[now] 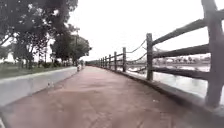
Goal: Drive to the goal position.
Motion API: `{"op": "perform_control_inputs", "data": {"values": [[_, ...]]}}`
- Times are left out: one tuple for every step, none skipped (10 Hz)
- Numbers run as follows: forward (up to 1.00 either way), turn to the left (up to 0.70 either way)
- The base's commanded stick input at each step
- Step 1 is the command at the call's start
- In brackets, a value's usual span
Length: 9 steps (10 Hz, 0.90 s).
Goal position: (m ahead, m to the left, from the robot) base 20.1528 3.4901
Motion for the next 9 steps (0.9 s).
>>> {"op": "perform_control_inputs", "data": {"values": [[1.00,0.29],[1.00,0.40],[1.00,0.40],[1.00,0.40],[1.00,0.13],[1.00,0.00],[1.00,0.00],[1.00,0.00],[1.00,0.00]]}}
